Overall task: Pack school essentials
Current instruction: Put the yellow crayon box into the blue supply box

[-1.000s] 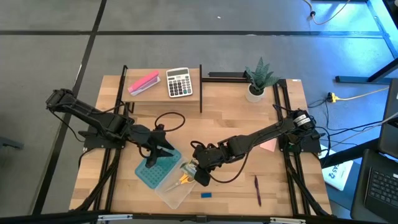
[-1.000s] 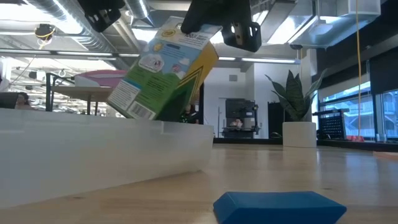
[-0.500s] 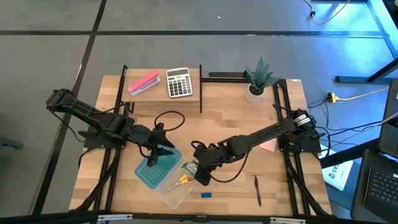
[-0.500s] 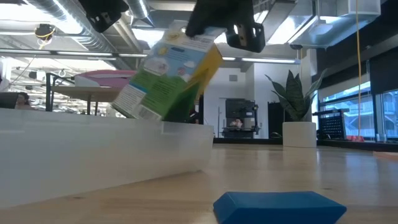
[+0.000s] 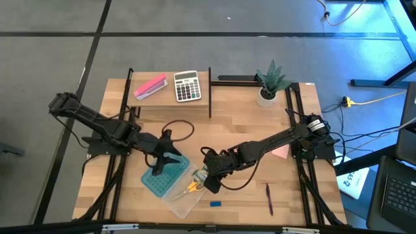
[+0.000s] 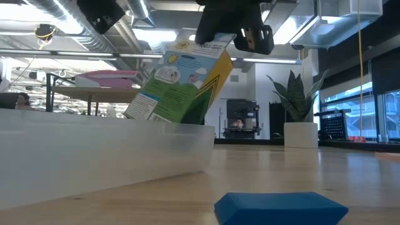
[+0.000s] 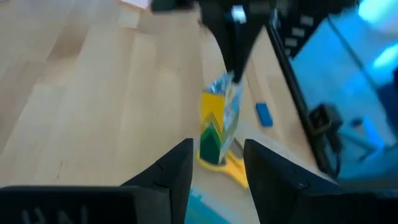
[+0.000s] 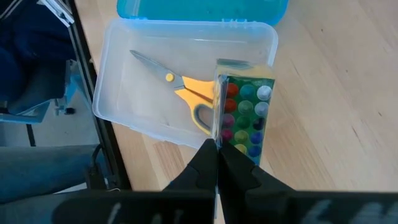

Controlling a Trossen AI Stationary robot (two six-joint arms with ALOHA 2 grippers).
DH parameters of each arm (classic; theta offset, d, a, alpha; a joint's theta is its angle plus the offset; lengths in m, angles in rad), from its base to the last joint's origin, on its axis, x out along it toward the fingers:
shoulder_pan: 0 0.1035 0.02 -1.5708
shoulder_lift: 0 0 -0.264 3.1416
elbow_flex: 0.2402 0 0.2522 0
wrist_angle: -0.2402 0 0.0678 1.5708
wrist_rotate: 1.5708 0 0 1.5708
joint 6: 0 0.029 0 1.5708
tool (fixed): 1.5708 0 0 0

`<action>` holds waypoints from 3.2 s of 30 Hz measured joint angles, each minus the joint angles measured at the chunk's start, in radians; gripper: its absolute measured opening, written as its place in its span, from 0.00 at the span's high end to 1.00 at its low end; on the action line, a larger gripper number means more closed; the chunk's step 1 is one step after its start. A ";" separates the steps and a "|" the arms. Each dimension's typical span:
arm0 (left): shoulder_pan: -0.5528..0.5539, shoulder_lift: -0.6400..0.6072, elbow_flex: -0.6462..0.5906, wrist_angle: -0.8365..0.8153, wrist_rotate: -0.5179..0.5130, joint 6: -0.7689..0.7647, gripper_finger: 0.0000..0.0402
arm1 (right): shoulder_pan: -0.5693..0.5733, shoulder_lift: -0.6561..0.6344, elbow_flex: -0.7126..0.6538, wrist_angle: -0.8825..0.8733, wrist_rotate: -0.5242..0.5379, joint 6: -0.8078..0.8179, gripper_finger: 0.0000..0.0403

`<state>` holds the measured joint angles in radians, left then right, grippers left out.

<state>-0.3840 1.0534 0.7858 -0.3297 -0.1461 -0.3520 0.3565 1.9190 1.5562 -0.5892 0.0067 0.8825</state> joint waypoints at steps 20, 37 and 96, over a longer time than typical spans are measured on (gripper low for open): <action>-0.057 0.153 -0.107 0.168 -0.074 0.162 0.66 | 0.000 0.000 0.000 -0.015 -0.008 0.005 0.97; -0.058 0.151 -0.107 0.166 -0.073 0.162 0.66 | -0.015 0.000 0.000 0.006 -0.013 -0.001 0.92; -0.057 0.150 -0.105 0.150 -0.073 0.161 0.66 | -0.111 -0.112 -0.272 0.157 -0.006 -0.023 0.92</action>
<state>-0.4412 1.2037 0.6804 -0.1802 -0.2195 -0.1909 0.2459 1.8068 1.2841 -0.4325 0.0002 0.8592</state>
